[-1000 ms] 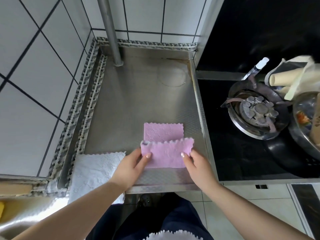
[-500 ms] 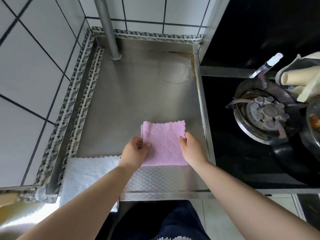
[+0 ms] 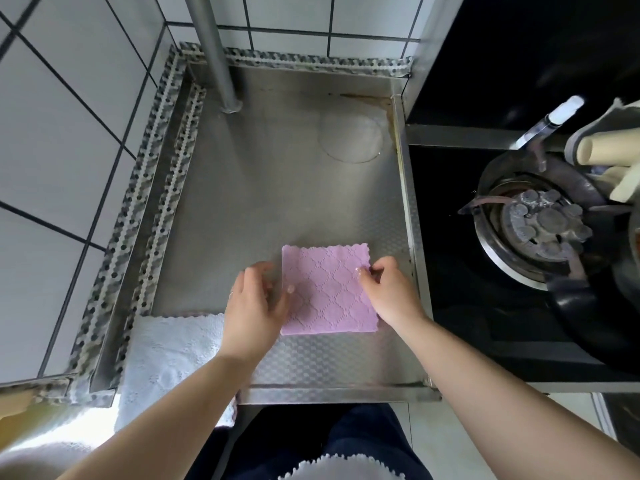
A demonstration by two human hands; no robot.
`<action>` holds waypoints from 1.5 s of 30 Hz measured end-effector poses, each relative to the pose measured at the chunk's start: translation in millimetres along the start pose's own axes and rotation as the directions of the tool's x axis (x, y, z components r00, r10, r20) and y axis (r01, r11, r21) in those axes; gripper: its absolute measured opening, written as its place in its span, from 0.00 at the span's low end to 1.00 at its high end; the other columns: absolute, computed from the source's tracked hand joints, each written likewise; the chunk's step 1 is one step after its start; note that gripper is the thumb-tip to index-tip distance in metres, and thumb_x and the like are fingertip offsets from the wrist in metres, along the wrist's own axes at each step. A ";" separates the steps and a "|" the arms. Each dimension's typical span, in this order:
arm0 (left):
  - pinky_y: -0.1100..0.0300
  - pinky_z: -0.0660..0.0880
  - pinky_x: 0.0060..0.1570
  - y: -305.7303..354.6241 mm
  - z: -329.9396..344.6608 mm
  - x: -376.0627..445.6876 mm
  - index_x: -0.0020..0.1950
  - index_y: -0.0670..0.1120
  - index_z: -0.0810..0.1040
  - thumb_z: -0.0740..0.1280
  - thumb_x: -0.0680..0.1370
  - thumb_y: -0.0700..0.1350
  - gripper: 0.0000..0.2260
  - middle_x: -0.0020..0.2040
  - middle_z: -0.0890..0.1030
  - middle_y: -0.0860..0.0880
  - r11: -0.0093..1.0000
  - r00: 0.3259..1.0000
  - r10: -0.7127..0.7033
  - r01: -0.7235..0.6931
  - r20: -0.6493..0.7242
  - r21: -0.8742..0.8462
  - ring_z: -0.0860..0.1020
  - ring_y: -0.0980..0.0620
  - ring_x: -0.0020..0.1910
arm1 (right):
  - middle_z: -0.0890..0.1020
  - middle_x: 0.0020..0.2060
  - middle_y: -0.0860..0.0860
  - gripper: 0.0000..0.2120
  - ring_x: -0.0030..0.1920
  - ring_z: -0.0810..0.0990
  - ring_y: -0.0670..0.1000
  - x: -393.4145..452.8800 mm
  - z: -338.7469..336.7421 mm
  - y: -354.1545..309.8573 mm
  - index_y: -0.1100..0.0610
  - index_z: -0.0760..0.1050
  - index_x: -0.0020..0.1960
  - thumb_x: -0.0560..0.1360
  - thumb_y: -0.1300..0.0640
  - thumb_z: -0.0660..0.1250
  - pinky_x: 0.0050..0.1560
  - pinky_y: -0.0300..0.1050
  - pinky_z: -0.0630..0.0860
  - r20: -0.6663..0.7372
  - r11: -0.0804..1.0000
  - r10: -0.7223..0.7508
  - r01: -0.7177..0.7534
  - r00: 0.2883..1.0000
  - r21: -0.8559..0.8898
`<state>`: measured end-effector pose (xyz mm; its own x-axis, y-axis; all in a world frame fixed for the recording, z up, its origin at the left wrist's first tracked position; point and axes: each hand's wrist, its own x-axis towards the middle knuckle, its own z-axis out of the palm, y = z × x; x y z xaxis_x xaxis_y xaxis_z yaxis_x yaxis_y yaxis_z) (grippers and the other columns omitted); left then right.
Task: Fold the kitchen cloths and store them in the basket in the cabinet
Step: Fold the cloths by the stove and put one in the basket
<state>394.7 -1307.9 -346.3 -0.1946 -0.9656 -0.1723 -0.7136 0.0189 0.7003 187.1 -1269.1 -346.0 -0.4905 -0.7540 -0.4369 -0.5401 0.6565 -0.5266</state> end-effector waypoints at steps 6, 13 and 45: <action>0.50 0.67 0.65 17.4 21.9 6.9 0.64 0.40 0.73 0.58 0.74 0.48 0.21 0.63 0.75 0.42 0.878 0.913 0.389 -0.409 0.126 0.248 0.72 0.40 0.63 | 0.74 0.61 0.57 0.22 0.61 0.73 0.58 -1.9 -0.6 -9.5 0.59 0.69 0.68 0.77 0.51 0.63 0.63 0.51 0.69 -0.167 0.919 -0.376 0.345 0.911 -0.191; 0.41 0.65 0.65 7.8 45.4 21.6 0.67 0.38 0.72 0.54 0.76 0.48 0.24 0.66 0.75 0.41 0.760 0.903 0.333 -0.428 0.271 0.490 0.72 0.40 0.67 | 0.75 0.66 0.56 0.25 0.66 0.73 0.56 -5.5 46.4 -12.4 0.59 0.73 0.66 0.73 0.50 0.54 0.63 0.64 0.70 -0.008 0.748 -0.517 0.447 0.856 -0.490; 0.54 0.75 0.42 15.6 -11.2 15.8 0.44 0.44 0.81 0.65 0.70 0.43 0.07 0.35 0.78 0.48 0.841 0.870 -0.331 0.448 0.367 -0.304 0.73 0.48 0.36 | 0.82 0.53 0.49 0.11 0.50 0.80 0.50 -27.7 6.4 11.1 0.53 0.78 0.55 0.74 0.63 0.67 0.52 0.48 0.75 0.148 0.741 0.148 -0.209 0.978 0.638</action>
<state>388.0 -1325.8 -330.3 -0.1799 -0.7510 -0.6354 -0.4821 -0.4957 0.7224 199.1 -1241.1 -344.4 -0.4588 -0.6432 -0.6130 0.1389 0.6295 -0.7645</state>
